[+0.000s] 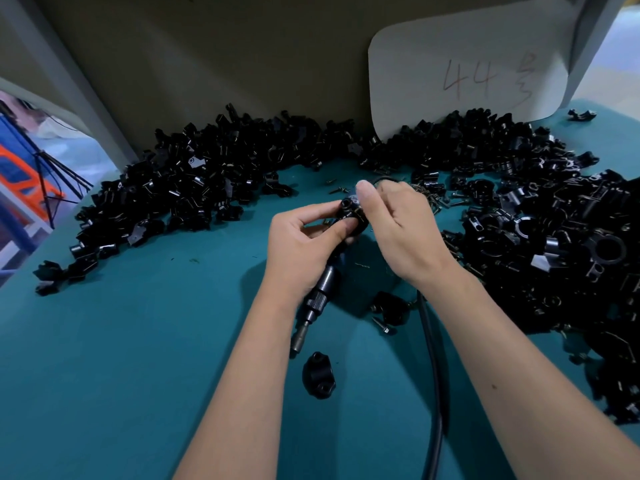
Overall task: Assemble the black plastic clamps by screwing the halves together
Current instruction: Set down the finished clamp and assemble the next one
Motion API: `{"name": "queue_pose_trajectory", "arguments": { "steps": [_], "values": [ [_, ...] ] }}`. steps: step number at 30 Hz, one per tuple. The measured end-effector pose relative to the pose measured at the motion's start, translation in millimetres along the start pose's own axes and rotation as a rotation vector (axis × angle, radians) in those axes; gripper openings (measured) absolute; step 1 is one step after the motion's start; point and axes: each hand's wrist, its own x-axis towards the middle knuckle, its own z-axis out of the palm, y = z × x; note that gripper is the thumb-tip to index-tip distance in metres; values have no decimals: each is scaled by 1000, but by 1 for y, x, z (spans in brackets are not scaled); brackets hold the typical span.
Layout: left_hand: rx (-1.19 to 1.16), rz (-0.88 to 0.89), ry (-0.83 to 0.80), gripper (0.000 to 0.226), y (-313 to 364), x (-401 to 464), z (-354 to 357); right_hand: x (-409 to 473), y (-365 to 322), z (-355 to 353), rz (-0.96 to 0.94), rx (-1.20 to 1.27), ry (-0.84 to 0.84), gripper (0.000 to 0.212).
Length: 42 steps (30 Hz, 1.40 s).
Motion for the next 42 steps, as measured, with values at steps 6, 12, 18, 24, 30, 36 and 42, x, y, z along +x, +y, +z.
{"name": "queue_pose_trajectory", "arguments": {
  "steps": [6, 12, 18, 24, 30, 36, 42],
  "values": [
    [3, 21, -2, 28, -1, 1, -6, 0, 6, 2, -97, 35, -109, 31],
    [87, 77, 3, 25, 0, 2, -4, 1, -15, 10, 60, -30, 99, 63],
    [-249, -44, 69, 17, 3, 0, -8, -1, -12, 10, 65, 79, 77, 34],
    [-251, -126, 24, 24, 5, -3, -12, -1, -6, 8, -7, 51, -29, 30],
    [-221, -136, 7, 27, 5, -2, -13, 0, -7, 4, -28, 59, -88, 27],
    [-319, -235, -59, 34, 5, -1, -20, 1, -5, -6, -13, 116, -235, 15],
    [-356, -270, -130, 38, 6, -3, -18, 2, -9, -4, -55, 66, -151, 45]
  ]
}}
